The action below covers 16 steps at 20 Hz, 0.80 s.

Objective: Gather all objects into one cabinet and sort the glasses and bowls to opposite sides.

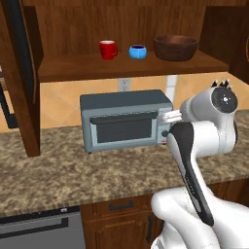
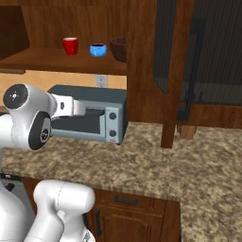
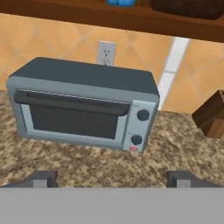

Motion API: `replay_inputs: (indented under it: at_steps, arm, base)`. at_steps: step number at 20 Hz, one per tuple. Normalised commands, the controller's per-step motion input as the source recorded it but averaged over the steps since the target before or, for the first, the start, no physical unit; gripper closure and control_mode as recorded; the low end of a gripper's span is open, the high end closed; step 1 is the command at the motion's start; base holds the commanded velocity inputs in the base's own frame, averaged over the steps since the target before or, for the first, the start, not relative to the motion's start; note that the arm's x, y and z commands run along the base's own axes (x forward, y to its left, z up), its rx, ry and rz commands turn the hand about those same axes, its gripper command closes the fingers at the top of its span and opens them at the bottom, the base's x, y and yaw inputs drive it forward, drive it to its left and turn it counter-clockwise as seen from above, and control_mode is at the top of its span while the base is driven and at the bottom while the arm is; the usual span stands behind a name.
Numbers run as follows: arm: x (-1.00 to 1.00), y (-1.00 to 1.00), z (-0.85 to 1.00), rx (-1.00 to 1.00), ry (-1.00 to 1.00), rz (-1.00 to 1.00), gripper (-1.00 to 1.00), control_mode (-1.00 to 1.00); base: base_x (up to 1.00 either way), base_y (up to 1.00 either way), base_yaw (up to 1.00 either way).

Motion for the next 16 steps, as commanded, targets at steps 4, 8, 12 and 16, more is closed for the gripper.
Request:
replay_inputs:
  at_steps: [4, 8, 12, 16]
  arm:
    - [0.00, 0.00, 0.00, 0.00, 0.00, 0.00, -1.00, 1.00]
    - [0.00, 0.00, 0.00, 0.00, 0.00, 0.00, -1.00, 1.00]
    - [0.00, 0.00, 0.00, 0.00, 0.00, 0.00, -1.00, 1.00]
    - [0.00, 0.00, 0.00, 0.00, 0.00, 0.00, -1.00, 1.00]
  base:
    - [-0.77, 0.01, -0.06]
    - [-0.68, 0.03, -0.18]
    - [-0.47, 0.00, -0.51]
    - [-0.43, 0.00, -0.58]
